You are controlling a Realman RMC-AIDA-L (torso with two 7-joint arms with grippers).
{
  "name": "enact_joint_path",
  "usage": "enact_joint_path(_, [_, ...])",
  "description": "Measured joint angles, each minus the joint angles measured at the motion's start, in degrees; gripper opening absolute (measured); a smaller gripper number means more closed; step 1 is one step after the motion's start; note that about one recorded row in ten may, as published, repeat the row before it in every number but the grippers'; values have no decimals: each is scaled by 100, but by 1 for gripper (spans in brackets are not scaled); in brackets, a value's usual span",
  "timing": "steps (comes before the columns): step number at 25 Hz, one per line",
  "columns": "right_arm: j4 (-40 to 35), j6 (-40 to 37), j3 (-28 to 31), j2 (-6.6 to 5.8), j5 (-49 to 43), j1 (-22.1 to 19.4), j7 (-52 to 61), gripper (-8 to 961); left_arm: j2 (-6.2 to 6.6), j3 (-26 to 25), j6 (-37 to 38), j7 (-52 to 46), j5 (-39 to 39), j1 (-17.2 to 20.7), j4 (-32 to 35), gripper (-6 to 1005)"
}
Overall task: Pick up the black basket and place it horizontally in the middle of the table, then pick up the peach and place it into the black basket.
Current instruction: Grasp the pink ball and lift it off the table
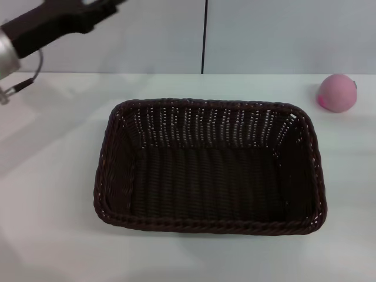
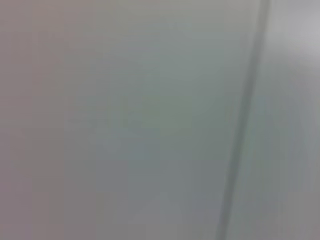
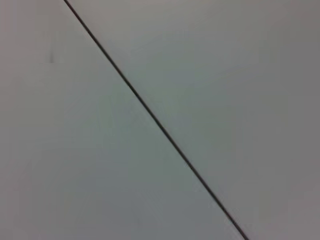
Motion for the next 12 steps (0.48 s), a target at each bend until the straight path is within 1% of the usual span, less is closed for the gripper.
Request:
enact_joint_path(1, [-12,0,-51,-2,-1,11,1,487,0,0,0,0,0,0,0,596])
enact_joint_path(4, [-50,-2,-149,-7,-1,32,3,487,-3,-43,113,604,-900,184,-622,596])
enact_joint_path(6, [-113,-20,-299,-11,0,46,8,487,-13,-47,304,1069,-1468,259,-1060,596])
enact_joint_path(7, [-163,-36,-416,-13,-1,51,19,487,-17,-47,586,1528,-1909,299,-1519,596])
enact_joint_path(8, [-247,-49,-573,-14,0,54,67,487,-17,-47,586,1528,-1909,299,-1519,596])
enact_joint_path(9, [-356,-55,-773,-18,0,53,134,487,-18,-47,718,1717,-2117,312,-1734,597])
enact_joint_path(10, [-685,-57,-1260,-22,-2,23,403,487,-21,-47,903,1961,-2387,333,-2012,597])
enact_joint_path(11, [-685,-57,-1260,-22,-2,23,403,488,-22,-48,970,2073,-2497,344,-2121,597])
enact_joint_path(12, [-1078,-59,-1729,-45,-33,-38,770,488,-26,-49,1140,2369,-2778,368,-2436,597])
